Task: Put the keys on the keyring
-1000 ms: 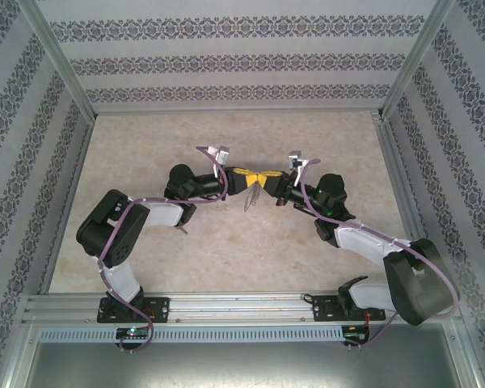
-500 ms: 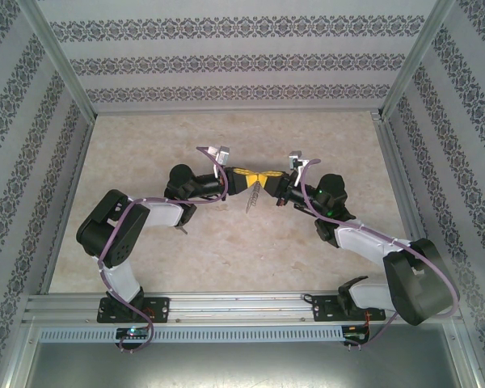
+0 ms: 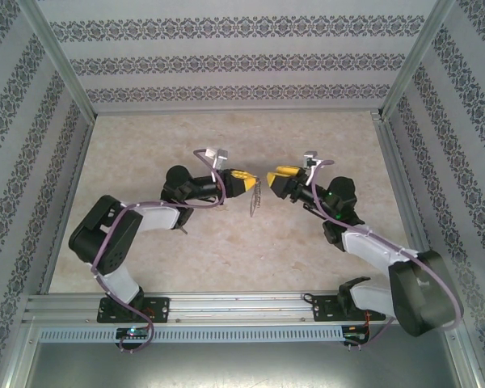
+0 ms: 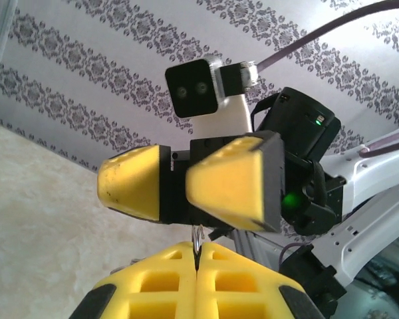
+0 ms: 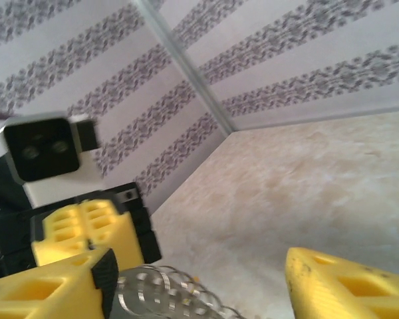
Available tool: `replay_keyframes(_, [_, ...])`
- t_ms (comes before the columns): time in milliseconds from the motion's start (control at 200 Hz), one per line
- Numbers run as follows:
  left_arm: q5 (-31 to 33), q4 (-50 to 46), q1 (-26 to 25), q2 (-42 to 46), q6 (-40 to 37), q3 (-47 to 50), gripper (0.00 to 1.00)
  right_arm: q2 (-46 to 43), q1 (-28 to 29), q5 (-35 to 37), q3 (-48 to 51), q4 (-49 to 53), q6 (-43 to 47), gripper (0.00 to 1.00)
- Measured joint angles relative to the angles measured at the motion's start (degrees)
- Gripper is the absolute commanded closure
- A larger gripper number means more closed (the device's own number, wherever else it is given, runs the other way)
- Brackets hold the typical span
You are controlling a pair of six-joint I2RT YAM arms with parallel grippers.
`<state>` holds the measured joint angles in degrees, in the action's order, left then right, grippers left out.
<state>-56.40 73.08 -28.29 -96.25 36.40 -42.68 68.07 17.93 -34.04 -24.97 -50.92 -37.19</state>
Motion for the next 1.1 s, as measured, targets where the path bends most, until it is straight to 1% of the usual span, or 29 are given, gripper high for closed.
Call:
replay_keyframes(65, [0.15,-5.27,0.0,3.13,-5.27,0.09,1.0,-3.04,-1.05,2.19,1.03,2.01,-0.02,0.28])
replay_keyframes(245, [3.39,-23.02,-0.11,12.63,-24.81,0.09,1.0,-9.51,-2.84,6.97,3.82,7.58,0.04,0.25])
replay_keyframes(325, [4.76,-28.09,-0.15,14.69,-31.63,0.09,1.0,-10.82,-2.84,8.02,4.35,10.4,0.13,0.24])
replay_keyframes(430, [6.34,-31.82,-0.15,15.28,-37.79,0.09,1.0,-12.2,-2.84,8.79,5.68,12.61,0.52,0.24])
replay_keyframes(550, [8.28,-33.92,-0.22,15.37,-42.47,0.81,1.0,-13.4,-2.84,9.38,6.93,15.3,1.14,0.24])
replay_keyframes(719, [10.88,-35.41,-0.66,16.09,-46.71,1.9,1.0,-14.51,-2.84,9.68,7.48,16.94,1.55,0.24])
replay_keyframes(1099, [12.79,-35.91,-0.96,17.2,-49.96,1.95,1.0,-14.51,-2.84,9.81,7.5,17.35,1.55,0.23])
